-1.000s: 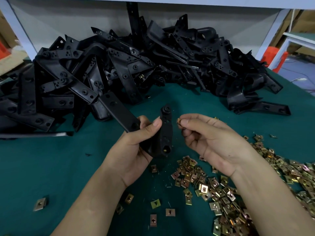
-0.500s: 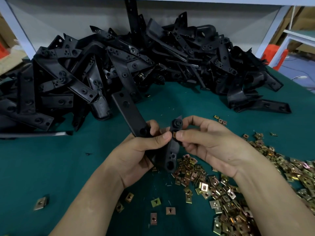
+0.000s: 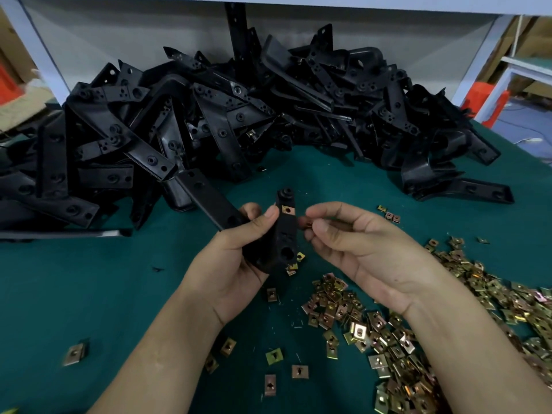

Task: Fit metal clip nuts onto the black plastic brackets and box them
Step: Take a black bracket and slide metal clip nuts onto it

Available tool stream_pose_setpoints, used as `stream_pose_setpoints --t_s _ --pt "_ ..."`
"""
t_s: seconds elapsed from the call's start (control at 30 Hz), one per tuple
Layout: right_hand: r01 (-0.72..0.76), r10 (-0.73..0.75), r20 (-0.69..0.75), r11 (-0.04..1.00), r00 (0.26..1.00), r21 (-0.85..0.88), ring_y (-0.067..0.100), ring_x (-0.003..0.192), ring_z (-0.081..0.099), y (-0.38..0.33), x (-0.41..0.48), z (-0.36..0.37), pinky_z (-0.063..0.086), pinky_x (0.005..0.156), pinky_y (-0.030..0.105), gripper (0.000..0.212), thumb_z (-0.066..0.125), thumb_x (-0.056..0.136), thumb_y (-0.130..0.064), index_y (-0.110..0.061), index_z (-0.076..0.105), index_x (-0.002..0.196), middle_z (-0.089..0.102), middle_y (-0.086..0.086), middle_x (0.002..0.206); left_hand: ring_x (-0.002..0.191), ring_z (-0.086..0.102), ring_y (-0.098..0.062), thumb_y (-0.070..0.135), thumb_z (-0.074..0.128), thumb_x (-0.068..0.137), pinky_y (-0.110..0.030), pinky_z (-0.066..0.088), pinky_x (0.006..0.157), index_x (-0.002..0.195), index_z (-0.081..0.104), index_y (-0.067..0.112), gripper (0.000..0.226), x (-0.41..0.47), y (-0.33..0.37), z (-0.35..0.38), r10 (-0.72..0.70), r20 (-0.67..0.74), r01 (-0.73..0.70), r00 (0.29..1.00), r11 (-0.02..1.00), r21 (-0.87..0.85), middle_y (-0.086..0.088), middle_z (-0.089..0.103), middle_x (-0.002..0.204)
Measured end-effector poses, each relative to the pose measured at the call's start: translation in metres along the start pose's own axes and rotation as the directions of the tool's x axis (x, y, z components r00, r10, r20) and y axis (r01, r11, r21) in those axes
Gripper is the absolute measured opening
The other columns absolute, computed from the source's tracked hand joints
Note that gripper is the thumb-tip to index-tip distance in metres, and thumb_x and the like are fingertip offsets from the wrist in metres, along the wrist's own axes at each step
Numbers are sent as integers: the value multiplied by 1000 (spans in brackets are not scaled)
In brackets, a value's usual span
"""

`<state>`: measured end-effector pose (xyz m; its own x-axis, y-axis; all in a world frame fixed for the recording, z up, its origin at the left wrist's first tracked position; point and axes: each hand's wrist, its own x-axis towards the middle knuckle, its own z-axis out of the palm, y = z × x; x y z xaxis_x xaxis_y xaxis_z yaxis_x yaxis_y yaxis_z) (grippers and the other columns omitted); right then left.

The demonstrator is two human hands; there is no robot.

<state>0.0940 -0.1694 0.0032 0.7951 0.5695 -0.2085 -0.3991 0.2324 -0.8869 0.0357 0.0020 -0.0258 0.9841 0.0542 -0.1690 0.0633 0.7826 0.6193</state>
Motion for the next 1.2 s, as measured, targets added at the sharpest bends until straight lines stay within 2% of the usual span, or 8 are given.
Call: stream_pose_setpoints --t_s 0.13,0.3,0.5,0.67,0.8,1.0,1.2 --pt "-20 16 -46 996 999 -82 6 65 66 0 0 1 55 61 15 13 72 73 -17 -14 81 83 75 6 82 77 73 -12 12 76 74 -24 58 60 79 58 23 22 0 1 -1 11 -26 -12 1000 1000 -23 1 72 85" --pt "-26 23 -31 995 999 -101 7 70 68 2 0 2 54 63 15 21 70 72 -9 -12 80 91 76 5 84 78 74 -12 12 75 77 -22 57 61 82 58 21 20 1 1 -2 24 -35 -26 999 998 -58 1 72 83" --pt "-35 30 -41 991 999 -132 5 65 65 2 0 2 53 59 13 25 69 74 -14 -8 76 97 75 6 83 74 74 -12 11 75 76 -22 58 61 82 59 20 20 1 2 -1 43 -52 -48 998 994 -95 1 71 78" --pt "-47 46 -13 993 999 -108 10 74 70 2 -1 2 53 59 13 30 68 73 -7 -5 75 102 75 12 88 80 73 -14 12 76 76 -27 60 72 77 62 19 16 3 2 -3 48 -60 -54 997 994 -96 0 70 82" --pt "-52 52 -7 988 999 -146 6 69 68 1 -2 4 52 57 12 32 70 75 -11 -3 72 106 75 9 86 79 74 -17 12 73 80 -27 60 70 77 59 19 16 3 2 -3 57 -35 -60 998 994 -88 -2 69 82" --pt "-33 34 2 988 999 -153 4 62 64 2 -2 6 50 55 12 24 74 71 -13 -8 75 94 72 3 75 82 74 -19 13 74 83 -28 60 71 75 59 20 19 4 -1 -6 72 24 -71 997 997 -39 -3 69 86" --pt "-47 53 46 991 998 -127 4 58 59 3 -1 7 44 50 11 17 76 69 -15 -10 79 86 68 1 72 97 72 -21 17 77 80 -34 60 89 74 56 21 22 5 -3 -10 95 100 -97 990 995 21 -5 72 96"
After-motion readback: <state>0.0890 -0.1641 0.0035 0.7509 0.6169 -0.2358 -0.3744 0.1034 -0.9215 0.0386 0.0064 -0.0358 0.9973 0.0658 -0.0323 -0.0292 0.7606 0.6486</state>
